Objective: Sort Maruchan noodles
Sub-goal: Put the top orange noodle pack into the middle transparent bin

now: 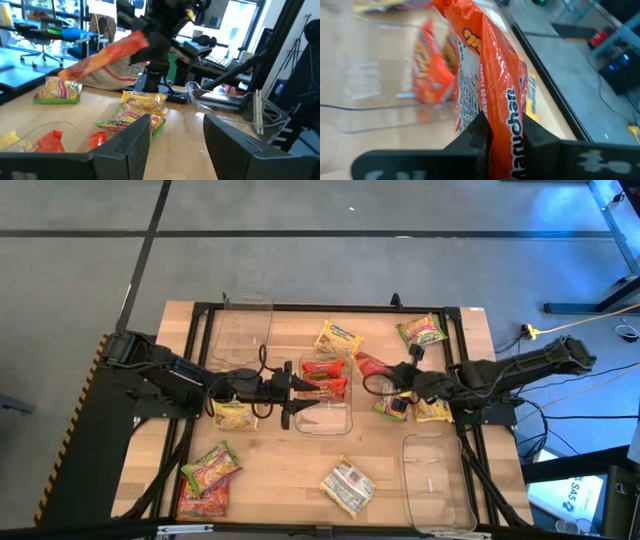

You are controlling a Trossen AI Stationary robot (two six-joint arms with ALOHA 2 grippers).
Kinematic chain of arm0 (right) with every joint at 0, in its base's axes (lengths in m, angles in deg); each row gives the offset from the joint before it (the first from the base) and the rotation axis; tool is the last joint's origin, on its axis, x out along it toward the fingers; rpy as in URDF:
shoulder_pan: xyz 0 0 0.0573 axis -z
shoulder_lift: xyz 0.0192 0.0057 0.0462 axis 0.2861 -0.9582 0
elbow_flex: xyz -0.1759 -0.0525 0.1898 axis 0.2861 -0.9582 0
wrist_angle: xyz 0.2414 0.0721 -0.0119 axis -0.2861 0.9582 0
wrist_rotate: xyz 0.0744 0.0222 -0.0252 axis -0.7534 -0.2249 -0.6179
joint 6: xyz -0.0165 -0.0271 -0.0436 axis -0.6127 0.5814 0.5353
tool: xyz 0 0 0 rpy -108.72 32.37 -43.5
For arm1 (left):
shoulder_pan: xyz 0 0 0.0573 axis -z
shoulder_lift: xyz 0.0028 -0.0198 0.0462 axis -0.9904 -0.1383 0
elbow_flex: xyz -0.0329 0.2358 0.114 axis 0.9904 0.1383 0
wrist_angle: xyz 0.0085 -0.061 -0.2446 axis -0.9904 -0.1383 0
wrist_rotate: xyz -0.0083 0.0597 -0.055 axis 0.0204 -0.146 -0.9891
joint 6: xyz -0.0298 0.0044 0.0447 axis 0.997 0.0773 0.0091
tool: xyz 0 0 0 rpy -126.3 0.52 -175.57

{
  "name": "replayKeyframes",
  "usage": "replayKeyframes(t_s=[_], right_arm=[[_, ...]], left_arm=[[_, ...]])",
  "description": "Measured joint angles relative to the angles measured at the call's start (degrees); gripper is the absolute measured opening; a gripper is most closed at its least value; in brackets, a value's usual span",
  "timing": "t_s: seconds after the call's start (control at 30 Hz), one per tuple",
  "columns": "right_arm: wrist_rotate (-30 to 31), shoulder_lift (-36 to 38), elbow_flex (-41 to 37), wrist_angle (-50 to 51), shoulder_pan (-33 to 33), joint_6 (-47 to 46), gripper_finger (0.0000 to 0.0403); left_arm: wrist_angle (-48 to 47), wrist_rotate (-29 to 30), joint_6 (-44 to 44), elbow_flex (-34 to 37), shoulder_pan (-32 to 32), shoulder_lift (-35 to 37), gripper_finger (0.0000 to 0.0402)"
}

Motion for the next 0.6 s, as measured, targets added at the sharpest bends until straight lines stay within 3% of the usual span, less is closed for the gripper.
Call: replayKeyframes(t_s=[0.37,0.6], right_arm=[[0.3,-4.6,0.0,-8.0,-10.6,12.4,0.0032],[3.7,-11.8,0.0,-15.9,-17.1,30.2,0.0032]], left_arm=[[-0.7,-0.1,11.2,0.0,-0.8,0.0,0.0189],[-1.0,-4.6,18.4,0.0,-2.9,0.0,0.0235]])
